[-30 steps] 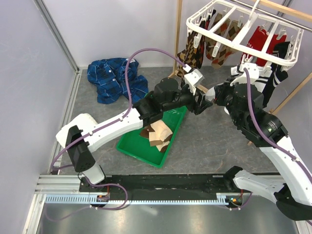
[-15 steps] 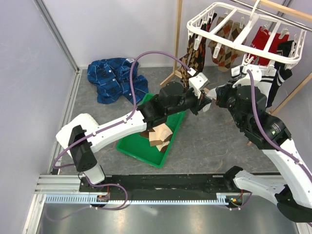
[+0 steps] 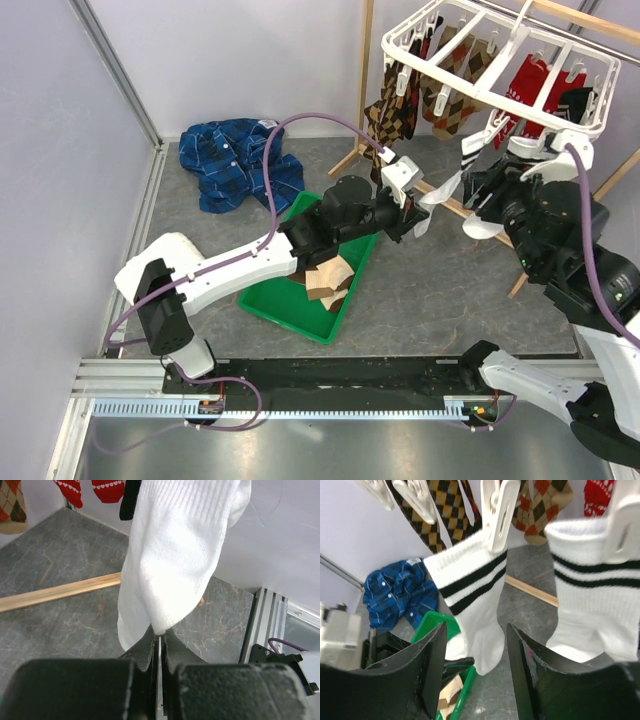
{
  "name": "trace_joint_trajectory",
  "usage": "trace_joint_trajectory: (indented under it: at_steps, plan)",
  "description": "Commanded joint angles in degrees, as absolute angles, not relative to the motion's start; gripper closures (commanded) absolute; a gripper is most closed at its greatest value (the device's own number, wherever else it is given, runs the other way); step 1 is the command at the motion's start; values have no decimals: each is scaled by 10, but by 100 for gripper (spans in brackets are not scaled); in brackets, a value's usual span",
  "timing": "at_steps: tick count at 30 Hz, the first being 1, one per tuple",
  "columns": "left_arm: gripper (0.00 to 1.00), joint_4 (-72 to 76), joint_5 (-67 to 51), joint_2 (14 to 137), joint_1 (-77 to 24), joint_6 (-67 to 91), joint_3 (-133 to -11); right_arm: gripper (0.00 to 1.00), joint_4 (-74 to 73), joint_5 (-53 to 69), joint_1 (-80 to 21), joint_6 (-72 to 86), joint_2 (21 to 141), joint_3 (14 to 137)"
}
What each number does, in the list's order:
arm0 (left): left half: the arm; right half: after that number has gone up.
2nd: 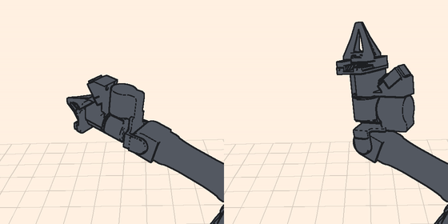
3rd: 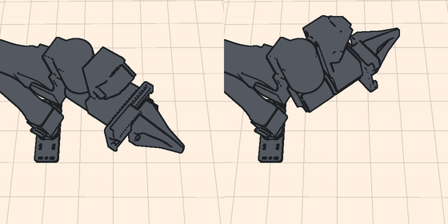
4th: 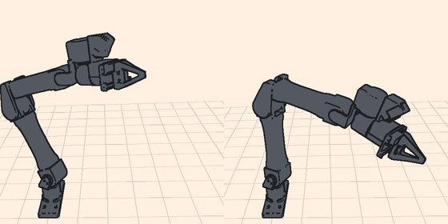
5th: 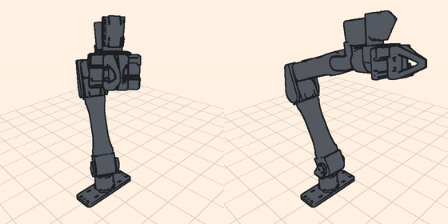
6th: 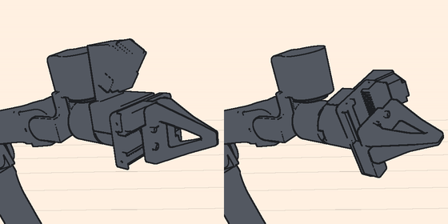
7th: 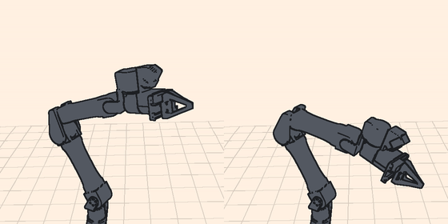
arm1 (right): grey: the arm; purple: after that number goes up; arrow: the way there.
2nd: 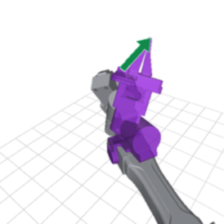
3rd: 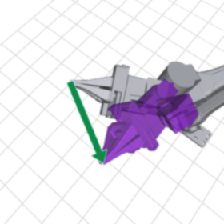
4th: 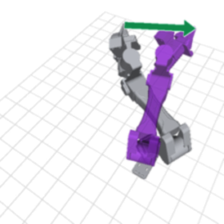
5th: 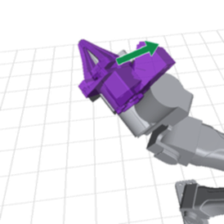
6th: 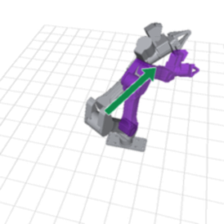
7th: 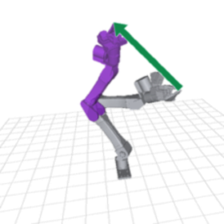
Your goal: Remove the socks clipped to the hanger
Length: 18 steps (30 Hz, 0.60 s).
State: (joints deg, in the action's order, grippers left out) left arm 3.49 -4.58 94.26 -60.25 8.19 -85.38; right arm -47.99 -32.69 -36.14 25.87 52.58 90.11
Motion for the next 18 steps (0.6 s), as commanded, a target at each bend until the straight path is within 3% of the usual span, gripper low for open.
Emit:
trace_joint_trajectory:
  at_steps: [1,8,18]
  plan:
    - [98,66,-40,904,-611,105,-841,41,-504,-352,-359,251,537,971]
    - [98,67,-20,894,-622,102,-831,37,-533,-401,-360,225,602,1112]
    - [98,69,59,915,-672,57,-845,34,-552,-492,-360,201,674,1195]
